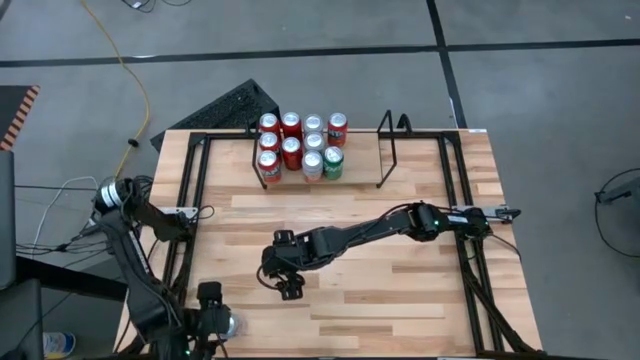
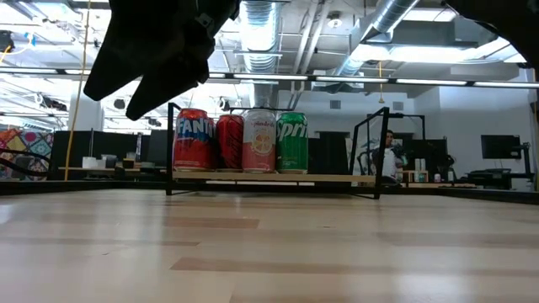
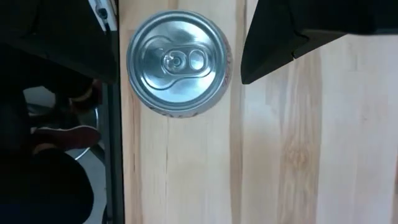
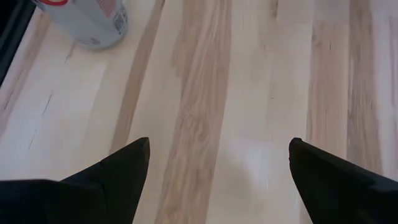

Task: Place canned beverage on shelf
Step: Put the red silver soda can on the shelf

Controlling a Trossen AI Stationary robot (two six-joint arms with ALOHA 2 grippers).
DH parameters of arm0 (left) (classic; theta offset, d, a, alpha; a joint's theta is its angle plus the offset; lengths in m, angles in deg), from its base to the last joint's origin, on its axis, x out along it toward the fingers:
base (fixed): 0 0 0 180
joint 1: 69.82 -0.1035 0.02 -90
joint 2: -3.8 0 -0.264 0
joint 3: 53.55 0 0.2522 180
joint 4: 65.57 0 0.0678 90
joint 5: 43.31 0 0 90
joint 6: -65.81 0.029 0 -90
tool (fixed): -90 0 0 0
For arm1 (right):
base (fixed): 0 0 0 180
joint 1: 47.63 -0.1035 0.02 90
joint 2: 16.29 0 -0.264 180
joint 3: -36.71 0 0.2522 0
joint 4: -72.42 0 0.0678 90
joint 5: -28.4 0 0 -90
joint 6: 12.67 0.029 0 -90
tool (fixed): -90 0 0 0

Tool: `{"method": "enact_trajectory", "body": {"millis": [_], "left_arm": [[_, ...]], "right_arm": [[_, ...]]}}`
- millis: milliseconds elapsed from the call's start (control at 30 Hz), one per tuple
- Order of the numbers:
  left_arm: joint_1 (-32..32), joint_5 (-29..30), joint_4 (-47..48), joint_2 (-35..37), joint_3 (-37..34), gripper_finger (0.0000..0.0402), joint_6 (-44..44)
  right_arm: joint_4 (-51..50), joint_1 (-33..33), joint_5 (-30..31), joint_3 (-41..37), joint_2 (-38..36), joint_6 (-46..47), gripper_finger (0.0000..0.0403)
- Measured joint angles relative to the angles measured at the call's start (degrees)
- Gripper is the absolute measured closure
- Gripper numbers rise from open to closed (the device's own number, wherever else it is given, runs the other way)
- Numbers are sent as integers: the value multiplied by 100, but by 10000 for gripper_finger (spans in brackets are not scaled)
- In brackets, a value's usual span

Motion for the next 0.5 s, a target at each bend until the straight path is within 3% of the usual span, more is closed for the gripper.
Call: {"method": "enact_trajectory", "body": {"millis": [500], "left_arm": [[54,258,-498,0,-348,76,17]], "right_arm": [[23,-12,-4,0,0,0,42]]}}
